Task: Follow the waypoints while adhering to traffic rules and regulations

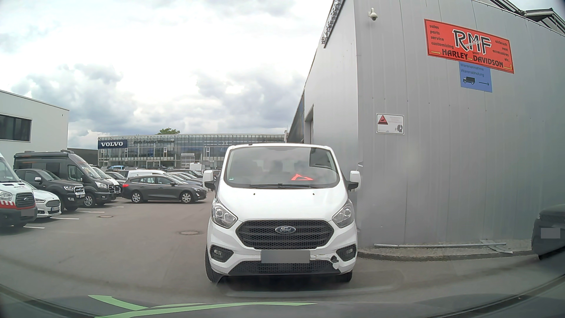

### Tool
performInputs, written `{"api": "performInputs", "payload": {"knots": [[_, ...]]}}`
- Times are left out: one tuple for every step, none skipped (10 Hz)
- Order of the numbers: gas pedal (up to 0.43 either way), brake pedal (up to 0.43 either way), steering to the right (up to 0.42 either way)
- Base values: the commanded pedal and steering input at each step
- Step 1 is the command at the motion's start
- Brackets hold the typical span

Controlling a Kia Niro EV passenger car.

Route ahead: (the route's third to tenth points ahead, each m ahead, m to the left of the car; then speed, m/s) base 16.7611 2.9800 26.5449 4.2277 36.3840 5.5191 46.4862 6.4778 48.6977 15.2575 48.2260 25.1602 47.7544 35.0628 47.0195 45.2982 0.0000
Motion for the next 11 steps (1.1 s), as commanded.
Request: {"api": "performInputs", "payload": {"knots": [[0.0, 0.47, -0.463], [0.0, 0.47, -0.462], [0.0, 0.47, -0.462], [0.0, 0.47, -0.463], [0.0, 0.476, -0.462], [0.0, 0.47, -0.462], [0.0, 0.47, -0.462], [0.0, 0.47, -0.462], [0.0, 0.47, -0.462], [0.0, 0.47, -0.462], [0.0, 0.47, -0.462]]}}
